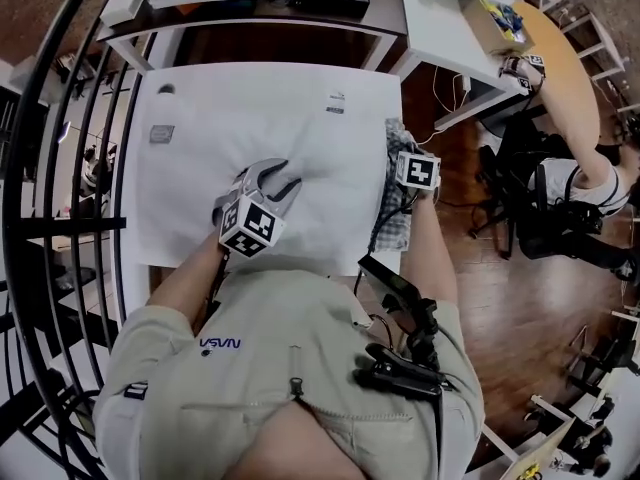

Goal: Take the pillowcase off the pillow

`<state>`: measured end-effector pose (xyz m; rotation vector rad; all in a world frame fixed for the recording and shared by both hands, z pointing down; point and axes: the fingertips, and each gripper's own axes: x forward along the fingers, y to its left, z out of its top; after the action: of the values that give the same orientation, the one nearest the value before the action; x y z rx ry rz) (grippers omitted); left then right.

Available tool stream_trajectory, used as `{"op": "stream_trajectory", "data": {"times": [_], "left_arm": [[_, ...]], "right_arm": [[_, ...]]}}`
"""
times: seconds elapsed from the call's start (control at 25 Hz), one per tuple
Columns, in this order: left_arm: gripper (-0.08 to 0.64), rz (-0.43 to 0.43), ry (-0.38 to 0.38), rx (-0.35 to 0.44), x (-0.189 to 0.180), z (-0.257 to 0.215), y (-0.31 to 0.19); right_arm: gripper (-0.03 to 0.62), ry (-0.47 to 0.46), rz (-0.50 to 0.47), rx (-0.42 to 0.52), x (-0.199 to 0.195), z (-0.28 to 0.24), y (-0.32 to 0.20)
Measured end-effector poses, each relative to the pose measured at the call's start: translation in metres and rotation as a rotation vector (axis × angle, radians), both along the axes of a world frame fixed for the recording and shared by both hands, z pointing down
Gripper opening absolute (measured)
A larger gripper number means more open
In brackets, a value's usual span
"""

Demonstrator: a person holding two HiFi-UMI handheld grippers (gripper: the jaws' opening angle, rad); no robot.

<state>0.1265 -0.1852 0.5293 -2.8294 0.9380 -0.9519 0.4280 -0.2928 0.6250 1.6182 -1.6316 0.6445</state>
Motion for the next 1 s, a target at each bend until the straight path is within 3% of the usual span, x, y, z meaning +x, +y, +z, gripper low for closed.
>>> {"op": "stream_trajectory", "data": {"times": [0.08,0.2,0.28,0.36,0.44,0.52,0.6,0.68,0.84,1.0], "left_arm": [[0.224,-0.012,0.023,0.017,0.002,-0.012,-0.002],[0.244,-0.084,0.073,0.053,-0.01,-0.039,0.001],[0.239,-0.161,0.098,0.081,-0.031,-0.057,0.009],[0.209,-0.272,0.105,0.093,-0.064,-0.064,0.026],[0.162,-0.41,0.106,0.092,-0.103,-0.06,0.047],[0.092,-0.546,0.105,0.097,-0.14,-0.055,0.066],[0.037,-0.64,0.096,0.109,-0.169,-0.047,0.077],[0.006,-0.675,0.072,0.097,-0.188,-0.03,0.082],[0.006,-0.636,0.023,0.032,-0.189,0.014,0.067],[0.006,-0.569,0.044,0.006,-0.169,0.033,0.052]], "right_arm": [[0.11,-0.039,-0.008,0.083,-0.007,-0.022,0.005],[0.11,-0.064,-0.095,0.259,-0.043,-0.081,0.024],[0.104,-0.096,-0.203,0.367,-0.09,-0.12,0.052],[0.057,-0.155,-0.341,0.445,-0.153,-0.147,0.097],[0.026,-0.223,-0.479,0.465,-0.22,-0.157,0.149],[0.012,-0.251,-0.571,0.417,-0.263,-0.142,0.189],[0.005,-0.211,-0.604,0.351,-0.275,-0.115,0.207],[0.005,-0.122,-0.612,0.314,-0.268,-0.092,0.204],[0.005,0.023,-0.618,0.304,-0.243,-0.059,0.173],[0.005,0.177,-0.595,0.344,-0.23,-0.048,0.138]]}}
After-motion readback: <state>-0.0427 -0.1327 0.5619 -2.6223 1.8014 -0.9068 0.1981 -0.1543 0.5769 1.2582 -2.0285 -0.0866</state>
